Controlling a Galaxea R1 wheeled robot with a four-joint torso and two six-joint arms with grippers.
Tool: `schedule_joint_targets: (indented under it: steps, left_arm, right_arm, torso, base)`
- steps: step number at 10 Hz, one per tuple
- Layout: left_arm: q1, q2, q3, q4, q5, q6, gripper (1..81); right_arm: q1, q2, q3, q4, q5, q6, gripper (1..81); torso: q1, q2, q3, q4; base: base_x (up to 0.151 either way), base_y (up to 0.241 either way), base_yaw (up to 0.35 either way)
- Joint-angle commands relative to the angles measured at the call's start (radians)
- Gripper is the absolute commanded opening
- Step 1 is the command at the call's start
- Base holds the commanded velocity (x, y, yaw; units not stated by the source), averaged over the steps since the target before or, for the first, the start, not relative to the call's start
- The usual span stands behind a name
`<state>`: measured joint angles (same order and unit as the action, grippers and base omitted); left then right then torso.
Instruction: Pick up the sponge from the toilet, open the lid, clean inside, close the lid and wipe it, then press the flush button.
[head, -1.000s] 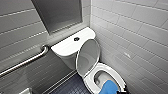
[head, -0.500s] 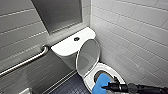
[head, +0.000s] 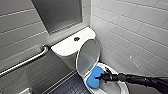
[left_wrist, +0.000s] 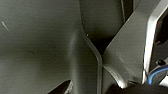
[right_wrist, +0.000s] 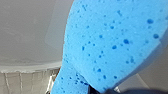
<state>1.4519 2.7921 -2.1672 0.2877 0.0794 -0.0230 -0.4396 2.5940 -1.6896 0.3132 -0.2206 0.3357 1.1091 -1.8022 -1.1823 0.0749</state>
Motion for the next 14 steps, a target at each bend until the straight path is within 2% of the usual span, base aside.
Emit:
schedule_joint_targets:
  steps: [1,2,5,9,14]
  left_arm:
    - [0.014,-0.012,0.009,-0.007,0.079,0.005,81.1]
    - [0.014,-0.012,0.009,-0.007,0.079,0.005,81.1]
    - [0.014,-0.015,0.007,-0.010,0.079,0.005,81.1]
    - [0.014,-0.009,0.007,-0.005,0.079,0.005,81.1]
    - [0.014,-0.009,0.007,-0.004,0.079,0.005,81.1]
  right_arm:
    - [0.135,0.050,-0.082,0.007,-0.059,0.054,1.0]
    - [0.136,0.072,-0.135,0.006,-0.052,0.088,1.0]
    - [0.141,0.126,-0.260,0.010,-0.054,0.118,1.0]
    - [0.109,0.224,-0.327,-0.023,-0.065,0.117,1.0]
    - [0.035,0.249,-0.317,-0.054,-0.066,0.115,1.0]
  torso:
    - [0.000,0.000,0.000,0.000]
    - [0.000,0.000,0.000,0.000]
    - [0.000,0.000,0.000,0.000]
    - [0.000,0.000,0.000,0.000]
    - [0.000,0.000,0.000,0.000]
  base:
    - [0.000,0.000,0.000]
    - [0.000,0.000,0.000]
    - [0.000,0.000,0.000]
    - [0.000,0.000,0.000]
    - [0.000,0.000,0.000]
